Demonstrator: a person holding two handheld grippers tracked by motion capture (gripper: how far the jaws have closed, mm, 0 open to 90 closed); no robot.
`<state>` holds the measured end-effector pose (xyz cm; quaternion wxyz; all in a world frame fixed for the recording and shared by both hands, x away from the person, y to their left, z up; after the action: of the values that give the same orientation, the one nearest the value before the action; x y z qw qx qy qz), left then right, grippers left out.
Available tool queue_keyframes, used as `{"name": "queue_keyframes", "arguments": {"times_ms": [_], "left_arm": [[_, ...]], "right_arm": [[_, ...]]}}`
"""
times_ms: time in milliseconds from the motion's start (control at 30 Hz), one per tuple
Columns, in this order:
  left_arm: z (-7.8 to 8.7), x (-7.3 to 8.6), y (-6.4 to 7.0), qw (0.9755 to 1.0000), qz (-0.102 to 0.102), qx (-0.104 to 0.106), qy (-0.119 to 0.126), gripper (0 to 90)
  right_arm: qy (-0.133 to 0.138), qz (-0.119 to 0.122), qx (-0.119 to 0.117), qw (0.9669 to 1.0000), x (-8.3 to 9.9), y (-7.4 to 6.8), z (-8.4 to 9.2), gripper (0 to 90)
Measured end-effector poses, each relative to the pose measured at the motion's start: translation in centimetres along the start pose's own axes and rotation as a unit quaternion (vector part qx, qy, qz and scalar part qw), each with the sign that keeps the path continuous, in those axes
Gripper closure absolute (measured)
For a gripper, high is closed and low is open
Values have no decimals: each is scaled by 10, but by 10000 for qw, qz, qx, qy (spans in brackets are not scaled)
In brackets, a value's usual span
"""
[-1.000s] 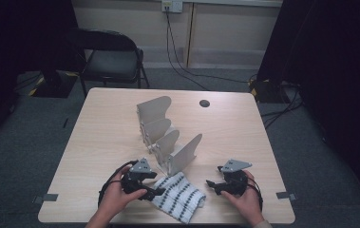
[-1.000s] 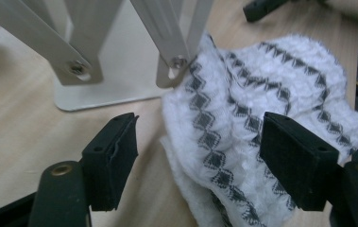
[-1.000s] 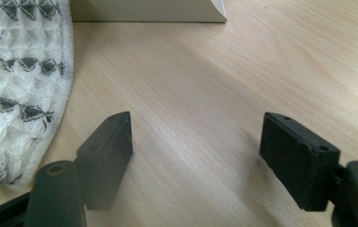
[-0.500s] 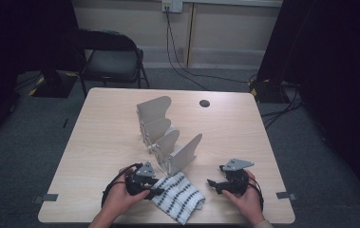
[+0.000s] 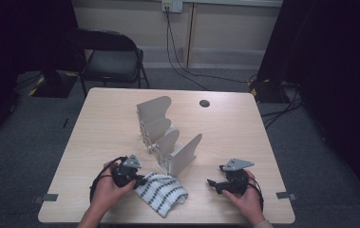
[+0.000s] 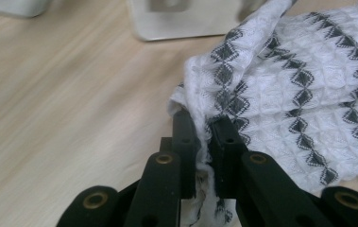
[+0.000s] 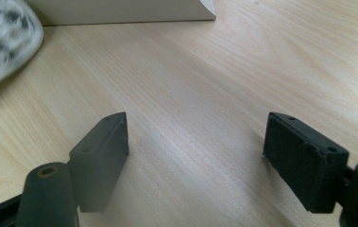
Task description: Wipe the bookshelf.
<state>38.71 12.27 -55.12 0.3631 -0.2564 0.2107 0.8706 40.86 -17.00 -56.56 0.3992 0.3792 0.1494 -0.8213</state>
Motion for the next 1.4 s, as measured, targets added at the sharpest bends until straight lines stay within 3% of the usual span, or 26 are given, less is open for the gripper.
{"name": "queue_keyframes", "arguments": {"times_ms": [33, 67, 100, 133, 167, 200, 333, 400, 500, 600, 633, 667, 767, 1033, 1167, 1367, 1400], "left_arm": [[5, 3, -11, 9999, 132, -99, 33, 828], [5, 3, -11, 9999, 132, -99, 33, 828], [11, 7, -24, 9993, 259, -276, 52, 828], [11, 7, -24, 9993, 259, -276, 52, 828], [18, 10, -37, 9983, 440, -364, 151, 828], [18, 10, -37, 9983, 440, -364, 151, 827], [29, 18, -57, 9948, 772, -598, 292, 827], [35, 24, -68, 9912, 1028, -742, 388, 823], [38, 28, -73, 9897, 1100, -821, 406, 810], [39, 27, -71, 9893, 1028, -884, 533, 606], [39, 26, -70, 9906, 867, -908, 548, 606], [39, 21, -67, 9911, 709, -923, 640, 509], [41, 13, -65, 9908, 620, -943, 745, 423], [41, -16, -53, 9915, 124, -873, 956, 395], [40, -24, -56, 9899, 117, -920, 1070, 400], [34, -12, -62, 9921, 197, -910, 837, 487], [34, -10, -63, 9919, 297, -892, 859, 481]], "right_arm": [[-1, -2, 0, 10000, 0, 0, 0, 223], [-1, -2, 0, 10000, 0, 0, 0, 223], [0, -1, 0, 10000, 0, 0, 0, 224], [0, -1, 0, 10000, 0, 0, 0, 224], [0, -2, 1, 10000, 0, 0, 0, 224], [0, -2, 1, 10000, 0, 0, 0, 224], [0, -3, 4, 10000, 0, 0, 0, 224], [0, -2, 5, 10000, 0, 0, 0, 224], [0, -2, 6, 10000, 0, 0, 0, 224], [0, 0, 5, 10000, 0, 0, 0, 224], [0, 0, 5, 10000, 0, 0, 0, 224], [-1, -1, 4, 10000, 0, 0, 0, 224], [0, 0, 7, 10000, 0, 0, 0, 224], [1, -1, 6, 10000, 0, 0, 0, 224], [1, 0, 6, 10000, 0, 0, 0, 224], [1, 0, 7, 10000, 0, 0, 0, 223], [0, 1, 4, 10000, 0, 0, 0, 223]]}}
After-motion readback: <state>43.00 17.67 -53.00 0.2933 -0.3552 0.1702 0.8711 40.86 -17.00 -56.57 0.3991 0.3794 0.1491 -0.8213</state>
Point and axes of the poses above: each handheld gripper's, and its own axes: z roughly backward along the jaws, x roughly out of its underside, y roughly to its right, the point moved 10 cm from there along -z, roughly forward along the jaws, and after that the axes turned 5 degrees about z, right-handed, at the moved point
